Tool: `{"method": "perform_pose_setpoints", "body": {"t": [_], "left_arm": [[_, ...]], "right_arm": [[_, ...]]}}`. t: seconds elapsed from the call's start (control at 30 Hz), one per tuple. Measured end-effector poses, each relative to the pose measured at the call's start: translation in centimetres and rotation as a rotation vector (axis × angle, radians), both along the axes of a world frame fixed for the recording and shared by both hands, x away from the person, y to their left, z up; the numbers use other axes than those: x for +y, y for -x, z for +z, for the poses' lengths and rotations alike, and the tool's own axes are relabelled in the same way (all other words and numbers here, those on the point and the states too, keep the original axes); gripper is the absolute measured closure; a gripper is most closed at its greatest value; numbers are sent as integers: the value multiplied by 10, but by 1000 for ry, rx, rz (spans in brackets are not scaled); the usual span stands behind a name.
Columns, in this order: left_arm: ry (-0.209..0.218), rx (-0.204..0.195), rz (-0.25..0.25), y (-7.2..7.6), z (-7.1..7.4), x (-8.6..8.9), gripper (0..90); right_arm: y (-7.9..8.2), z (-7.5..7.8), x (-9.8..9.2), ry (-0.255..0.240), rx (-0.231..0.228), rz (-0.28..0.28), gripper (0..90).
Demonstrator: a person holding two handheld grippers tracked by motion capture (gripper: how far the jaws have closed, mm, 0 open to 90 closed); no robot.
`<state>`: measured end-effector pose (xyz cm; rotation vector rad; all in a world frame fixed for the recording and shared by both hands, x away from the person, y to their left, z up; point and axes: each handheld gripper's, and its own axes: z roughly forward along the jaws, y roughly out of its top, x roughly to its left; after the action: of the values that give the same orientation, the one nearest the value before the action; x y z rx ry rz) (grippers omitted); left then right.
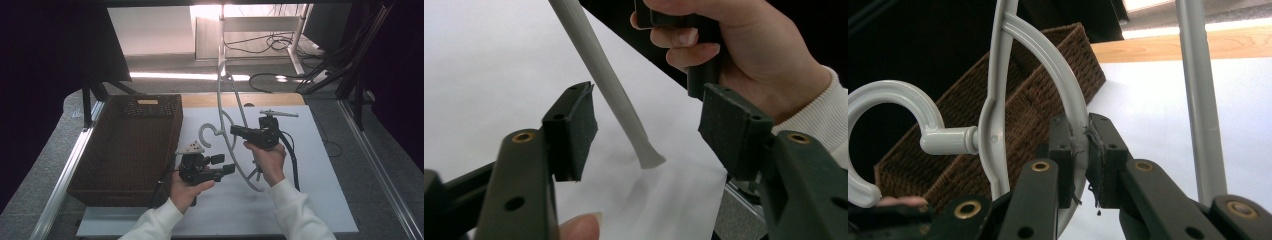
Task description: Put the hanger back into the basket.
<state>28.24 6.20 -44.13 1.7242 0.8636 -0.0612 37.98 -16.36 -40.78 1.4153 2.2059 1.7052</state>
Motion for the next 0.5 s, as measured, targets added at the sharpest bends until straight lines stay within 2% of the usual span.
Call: {"method": "perform_pose_setpoints", "body": {"t": [0.13,0.17,0.37,0.4,0.43,0.47,0.5], "left_arm": [[23,25,0,-3,-3,-4,499],[29,36,1,-4,-4,-5,499],[104,99,0,-9,-13,1,772],[112,103,0,-10,-13,3,852],[121,98,1,-10,-12,5,852],[146,88,-4,-11,-9,9,898],[146,88,-4,-11,-9,9,899]], "right_arm": [[1,-1,-1,-26,-1,-16,818],[1,-1,-1,-26,-1,-16,818],[-1,-4,-3,-38,7,-23,817],[-1,-4,-3,-43,9,-23,817],[-1,-5,-3,-46,14,-20,817],[-2,-6,-3,-46,20,-16,816],[-2,-6,-3,-46,20,-16,816]]}}
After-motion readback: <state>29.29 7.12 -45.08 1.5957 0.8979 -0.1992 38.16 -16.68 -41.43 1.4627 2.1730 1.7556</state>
